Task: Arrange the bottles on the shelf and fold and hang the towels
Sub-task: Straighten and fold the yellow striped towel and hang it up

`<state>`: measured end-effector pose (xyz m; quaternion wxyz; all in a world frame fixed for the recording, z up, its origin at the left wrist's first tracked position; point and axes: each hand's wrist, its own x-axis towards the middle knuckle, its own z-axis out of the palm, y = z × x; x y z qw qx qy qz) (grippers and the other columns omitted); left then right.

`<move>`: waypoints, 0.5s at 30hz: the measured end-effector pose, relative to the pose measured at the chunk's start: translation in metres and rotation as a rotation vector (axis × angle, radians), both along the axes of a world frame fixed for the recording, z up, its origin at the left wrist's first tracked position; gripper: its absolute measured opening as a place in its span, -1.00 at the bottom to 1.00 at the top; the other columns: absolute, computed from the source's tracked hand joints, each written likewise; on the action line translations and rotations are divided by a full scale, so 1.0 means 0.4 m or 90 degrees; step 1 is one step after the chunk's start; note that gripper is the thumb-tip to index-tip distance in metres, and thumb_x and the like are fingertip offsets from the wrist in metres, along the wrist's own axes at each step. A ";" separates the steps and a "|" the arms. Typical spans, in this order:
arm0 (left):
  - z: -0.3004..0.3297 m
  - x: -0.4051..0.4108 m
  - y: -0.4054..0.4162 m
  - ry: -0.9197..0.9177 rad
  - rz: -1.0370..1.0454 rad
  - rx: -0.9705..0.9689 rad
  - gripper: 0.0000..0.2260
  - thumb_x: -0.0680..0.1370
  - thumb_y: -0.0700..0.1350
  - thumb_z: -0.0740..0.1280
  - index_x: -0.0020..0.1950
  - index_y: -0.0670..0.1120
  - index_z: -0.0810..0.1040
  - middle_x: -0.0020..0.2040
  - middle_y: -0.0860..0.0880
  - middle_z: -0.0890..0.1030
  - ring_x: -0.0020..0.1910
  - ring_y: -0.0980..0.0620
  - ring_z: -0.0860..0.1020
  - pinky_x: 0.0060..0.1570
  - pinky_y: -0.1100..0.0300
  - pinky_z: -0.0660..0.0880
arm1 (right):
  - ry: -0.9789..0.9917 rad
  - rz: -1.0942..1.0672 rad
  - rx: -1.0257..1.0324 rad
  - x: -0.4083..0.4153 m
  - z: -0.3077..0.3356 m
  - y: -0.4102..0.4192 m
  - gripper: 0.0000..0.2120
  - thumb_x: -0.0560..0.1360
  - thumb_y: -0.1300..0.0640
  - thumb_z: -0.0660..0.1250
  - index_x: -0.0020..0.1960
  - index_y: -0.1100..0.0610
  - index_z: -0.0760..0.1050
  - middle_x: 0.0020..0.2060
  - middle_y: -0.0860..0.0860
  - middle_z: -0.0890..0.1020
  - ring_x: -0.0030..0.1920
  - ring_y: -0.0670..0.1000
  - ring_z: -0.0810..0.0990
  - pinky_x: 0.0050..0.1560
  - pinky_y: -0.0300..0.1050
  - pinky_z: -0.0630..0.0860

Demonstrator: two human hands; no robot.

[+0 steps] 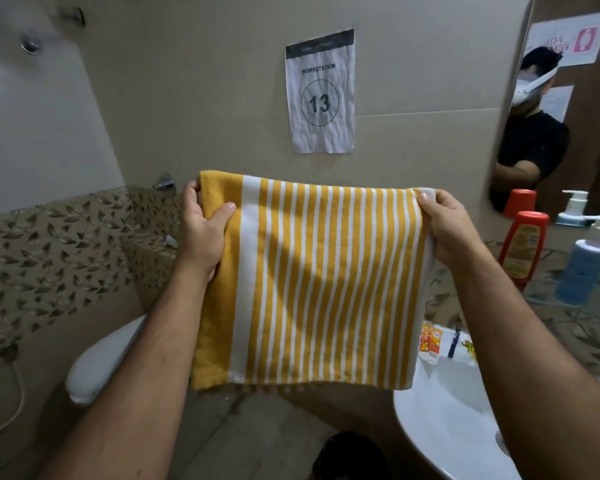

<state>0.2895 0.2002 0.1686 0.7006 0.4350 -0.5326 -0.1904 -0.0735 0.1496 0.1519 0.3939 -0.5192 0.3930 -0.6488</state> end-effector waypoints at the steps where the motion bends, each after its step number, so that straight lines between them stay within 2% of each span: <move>1: 0.015 -0.013 -0.009 0.021 -0.009 0.000 -0.64 0.53 -0.12 0.36 0.26 0.13 0.35 0.06 0.15 0.56 -0.07 0.28 0.62 -0.13 0.33 0.58 | -0.056 0.098 0.037 -0.013 -0.019 0.009 -0.56 0.48 -0.19 0.38 0.24 0.06 0.52 0.11 0.04 0.67 0.12 0.04 0.65 0.19 0.11 0.57; 2: 0.025 -0.026 -0.020 0.033 -0.014 0.005 -0.64 0.51 -0.12 0.36 0.25 0.12 0.37 0.06 0.13 0.57 -0.06 0.23 0.63 -0.10 0.29 0.59 | -0.100 0.187 0.121 -0.021 -0.066 0.019 -0.28 0.32 -0.29 0.49 0.33 0.09 0.46 0.19 0.07 0.63 0.19 0.11 0.61 0.21 0.17 0.54; 3: 0.029 -0.043 -0.031 0.032 -0.014 0.013 -0.65 0.50 -0.12 0.36 0.24 0.11 0.39 0.06 0.11 0.59 -0.04 0.18 0.62 -0.05 0.23 0.60 | -0.119 0.233 0.221 -0.017 -0.140 0.034 -0.06 0.12 -0.30 0.60 0.35 0.11 0.42 0.24 0.11 0.59 0.22 0.16 0.57 0.22 0.21 0.50; 4: 0.026 -0.059 -0.040 0.022 -0.013 0.021 -0.65 0.49 -0.14 0.37 0.23 0.09 0.40 0.06 0.08 0.59 -0.01 0.12 0.62 0.00 0.17 0.59 | -0.111 0.258 0.308 0.001 -0.217 0.056 -0.01 0.02 -0.17 0.68 0.34 0.13 0.41 0.26 0.16 0.56 0.20 0.18 0.56 0.20 0.22 0.48; 6: 0.005 -0.077 -0.058 0.003 -0.025 0.046 -0.65 0.51 -0.21 0.36 0.25 0.04 0.41 0.09 0.02 0.59 0.02 0.05 0.60 0.07 0.12 0.56 | -0.068 0.284 0.405 0.069 -0.336 0.084 -0.30 0.22 0.16 0.60 0.31 0.18 0.46 0.24 0.19 0.60 0.09 0.16 0.63 0.06 0.14 0.54; 7: -0.012 -0.078 -0.065 -0.002 -0.031 0.065 -0.63 0.52 -0.24 0.36 0.27 0.02 0.41 0.12 -0.02 0.59 0.03 0.03 0.59 0.09 0.10 0.55 | -0.061 0.283 0.423 0.097 -0.368 0.089 -0.41 0.32 0.22 0.51 0.33 0.17 0.46 0.14 0.15 0.67 0.02 0.13 0.67 -0.03 0.10 0.57; 9: -0.041 -0.064 -0.073 0.006 -0.029 0.100 -0.62 0.53 -0.24 0.36 0.29 0.02 0.40 0.15 -0.05 0.58 0.06 -0.01 0.59 0.08 0.08 0.56 | -0.096 0.263 0.419 0.117 -0.388 0.076 -0.47 0.41 0.21 0.43 0.36 0.16 0.44 -0.01 0.08 0.73 -0.05 0.11 0.72 -0.14 0.04 0.60; 10: -0.051 -0.051 -0.074 0.019 -0.023 0.117 -0.63 0.54 -0.22 0.36 0.28 0.05 0.39 0.14 -0.04 0.59 0.05 0.00 0.60 0.04 0.10 0.58 | -0.136 0.261 0.393 0.111 -0.380 0.067 -0.45 0.40 0.18 0.45 0.36 0.17 0.45 -0.02 0.09 0.73 -0.04 0.12 0.72 -0.15 0.03 0.62; 11: -0.057 -0.037 -0.075 0.038 -0.016 0.130 -0.64 0.54 -0.20 0.36 0.27 0.08 0.39 0.11 -0.01 0.59 0.03 0.03 0.60 -0.04 0.14 0.60 | -0.186 0.265 0.367 0.098 -0.370 0.059 -0.39 0.34 0.13 0.52 0.35 0.19 0.46 -0.01 0.11 0.73 -0.04 0.12 0.72 -0.18 0.01 0.64; 13: -0.061 -0.012 -0.076 0.088 -0.003 0.143 -0.65 0.55 -0.19 0.36 0.27 0.08 0.38 0.06 0.03 0.59 -0.01 0.08 0.61 -0.24 0.30 0.58 | -0.255 0.305 0.341 0.075 -0.366 0.054 -0.17 0.02 0.01 0.72 0.21 0.19 0.53 -0.05 0.13 0.73 -0.09 0.12 0.73 -0.27 -0.02 0.66; 14: -0.062 -0.003 -0.077 0.111 0.001 0.150 -0.64 0.55 -0.19 0.37 0.29 0.06 0.38 0.05 0.04 0.59 -0.03 0.09 0.61 -0.29 0.33 0.56 | -0.236 0.338 0.342 0.073 -0.368 0.064 -0.10 -0.12 0.01 0.75 0.17 0.18 0.54 -0.05 0.13 0.73 -0.09 0.12 0.73 -0.27 -0.01 0.66; 15: -0.063 0.003 -0.080 0.126 0.003 0.163 -0.62 0.55 -0.18 0.37 0.33 0.04 0.38 0.05 0.04 0.60 -0.04 0.08 0.61 -0.31 0.32 0.56 | -0.196 0.374 0.339 0.079 -0.374 0.068 -0.09 -0.13 0.04 0.75 0.17 0.17 0.53 -0.01 0.14 0.73 -0.05 0.13 0.72 -0.23 0.01 0.66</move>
